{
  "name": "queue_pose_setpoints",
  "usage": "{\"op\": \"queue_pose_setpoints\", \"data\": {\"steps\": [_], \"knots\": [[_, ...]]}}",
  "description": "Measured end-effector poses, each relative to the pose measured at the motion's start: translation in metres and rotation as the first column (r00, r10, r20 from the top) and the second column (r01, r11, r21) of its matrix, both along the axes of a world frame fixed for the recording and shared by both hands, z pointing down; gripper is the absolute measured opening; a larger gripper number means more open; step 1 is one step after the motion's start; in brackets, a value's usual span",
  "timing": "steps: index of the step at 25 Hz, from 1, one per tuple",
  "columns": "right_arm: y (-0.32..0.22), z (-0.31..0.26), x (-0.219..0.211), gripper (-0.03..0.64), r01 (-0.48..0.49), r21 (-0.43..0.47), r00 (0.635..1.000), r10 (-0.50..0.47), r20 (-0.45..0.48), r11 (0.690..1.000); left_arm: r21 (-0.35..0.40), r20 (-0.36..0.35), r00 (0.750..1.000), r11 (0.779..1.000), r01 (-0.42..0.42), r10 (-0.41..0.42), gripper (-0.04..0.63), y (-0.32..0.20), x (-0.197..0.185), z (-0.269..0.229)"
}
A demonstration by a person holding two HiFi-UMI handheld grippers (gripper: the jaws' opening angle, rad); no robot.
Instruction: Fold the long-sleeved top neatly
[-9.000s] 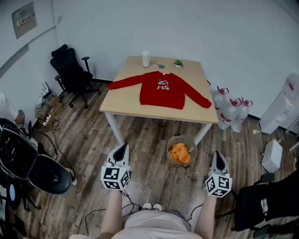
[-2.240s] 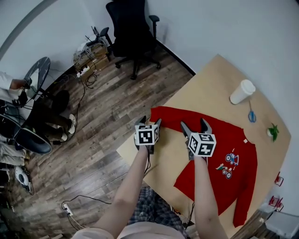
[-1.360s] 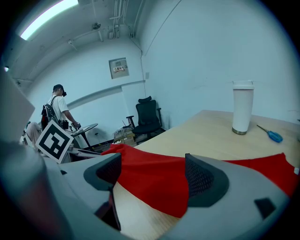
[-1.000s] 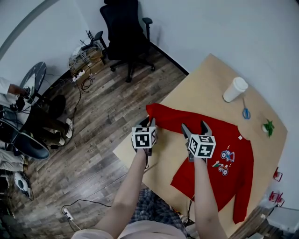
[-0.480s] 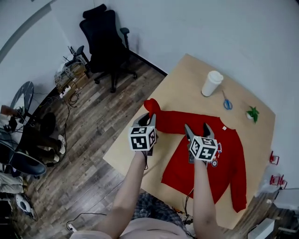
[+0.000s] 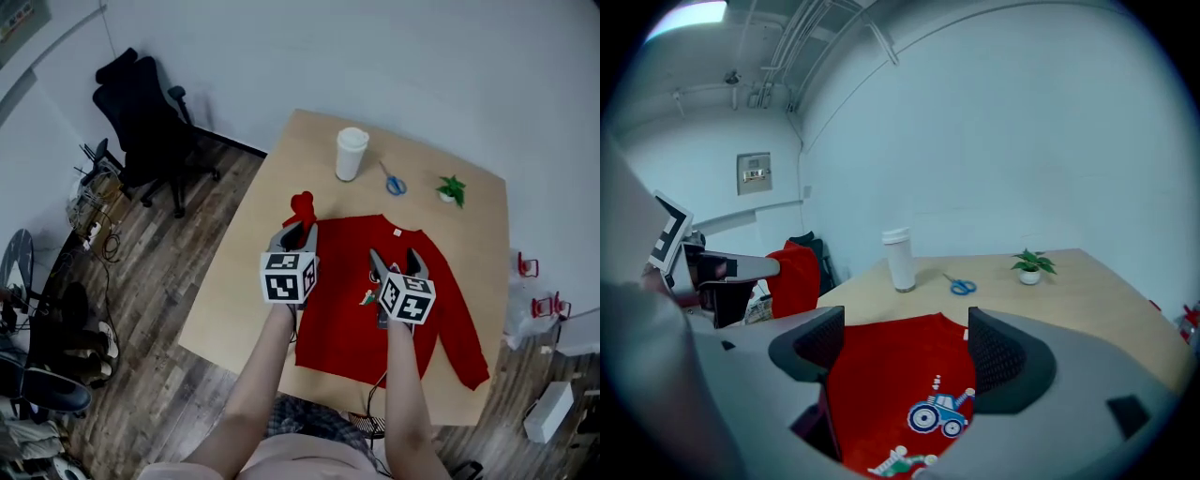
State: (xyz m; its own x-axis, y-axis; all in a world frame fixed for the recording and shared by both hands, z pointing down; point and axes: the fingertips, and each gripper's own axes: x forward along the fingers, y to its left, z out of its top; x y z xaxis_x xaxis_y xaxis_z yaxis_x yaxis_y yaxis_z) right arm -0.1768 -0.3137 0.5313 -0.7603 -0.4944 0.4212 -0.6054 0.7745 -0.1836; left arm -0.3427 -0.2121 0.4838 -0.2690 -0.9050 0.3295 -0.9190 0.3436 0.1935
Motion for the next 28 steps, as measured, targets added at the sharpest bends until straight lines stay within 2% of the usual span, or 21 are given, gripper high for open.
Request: {"op": "queue_pose_setpoints", "data": {"steps": [6,12,19,22,28], "knots": [[-0.023,0.004,0.066,0.397,-0.108,0.002,0.994,0.108,-0.019,0.994,0.003,0.018,0.988,0.989,-0.151,0.151,0.064,-0.055,0.068,0.003],[-0.038,0.013,0.126,0.397,-0.216,-0.017,0.976,0.215,-0.03,0.976,-0.022,0.035,0.952,0.952,-0.304,0.305,0.064,-0.095,0.14,0.019],[-0.047,0.026,0.189,0.397,-0.317,-0.035,0.948,0.315,-0.055,0.948,-0.117,0.071,0.887,0.887,-0.446,0.456,0.064,-0.119,0.21,0.059],[-0.05,0.032,0.211,0.396,-0.352,-0.043,0.935,0.349,-0.064,0.935,-0.14,0.063,0.862,0.859,-0.492,0.503,0.064,-0.126,0.235,0.074],[-0.052,0.043,0.251,0.396,-0.408,-0.056,0.912,0.403,-0.082,0.911,-0.183,0.075,0.791,0.788,-0.588,0.607,0.064,-0.139,0.289,0.095]]}}
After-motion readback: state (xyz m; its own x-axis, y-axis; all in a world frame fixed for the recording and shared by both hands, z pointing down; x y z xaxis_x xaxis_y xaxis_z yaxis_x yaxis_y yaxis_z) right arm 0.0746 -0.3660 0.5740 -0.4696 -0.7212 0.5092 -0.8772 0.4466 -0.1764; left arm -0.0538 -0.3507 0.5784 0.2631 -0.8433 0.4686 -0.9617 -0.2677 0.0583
